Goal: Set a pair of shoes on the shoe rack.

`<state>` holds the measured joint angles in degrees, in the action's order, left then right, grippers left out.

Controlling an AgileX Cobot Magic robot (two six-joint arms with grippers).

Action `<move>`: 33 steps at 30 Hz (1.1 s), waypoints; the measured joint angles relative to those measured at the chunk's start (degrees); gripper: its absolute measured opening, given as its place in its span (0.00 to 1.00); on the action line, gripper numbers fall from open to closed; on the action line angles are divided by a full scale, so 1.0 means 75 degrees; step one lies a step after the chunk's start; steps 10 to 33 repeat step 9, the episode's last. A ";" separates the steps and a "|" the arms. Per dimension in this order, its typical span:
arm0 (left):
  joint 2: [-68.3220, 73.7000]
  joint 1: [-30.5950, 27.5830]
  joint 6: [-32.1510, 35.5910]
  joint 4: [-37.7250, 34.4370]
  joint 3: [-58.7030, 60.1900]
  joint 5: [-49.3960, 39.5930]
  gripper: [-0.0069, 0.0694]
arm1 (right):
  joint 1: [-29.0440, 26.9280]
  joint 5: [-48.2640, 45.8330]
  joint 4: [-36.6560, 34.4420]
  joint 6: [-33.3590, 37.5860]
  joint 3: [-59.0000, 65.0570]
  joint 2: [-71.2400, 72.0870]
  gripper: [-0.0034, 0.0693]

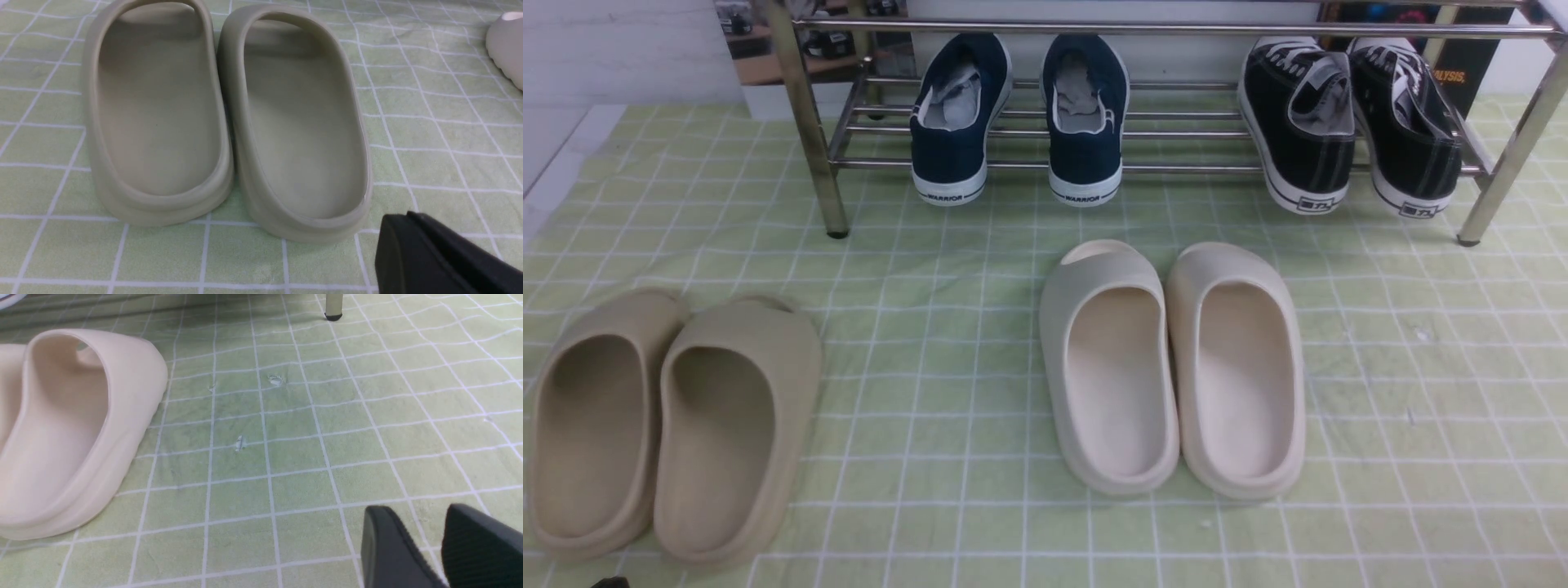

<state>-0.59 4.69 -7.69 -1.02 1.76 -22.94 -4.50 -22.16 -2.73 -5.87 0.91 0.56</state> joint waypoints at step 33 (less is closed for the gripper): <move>0.0000 0.0000 0.0000 0.0000 0.0000 0.0000 0.11 | 0.0000 0.0000 0.0000 0.0000 0.0000 0.0000 0.38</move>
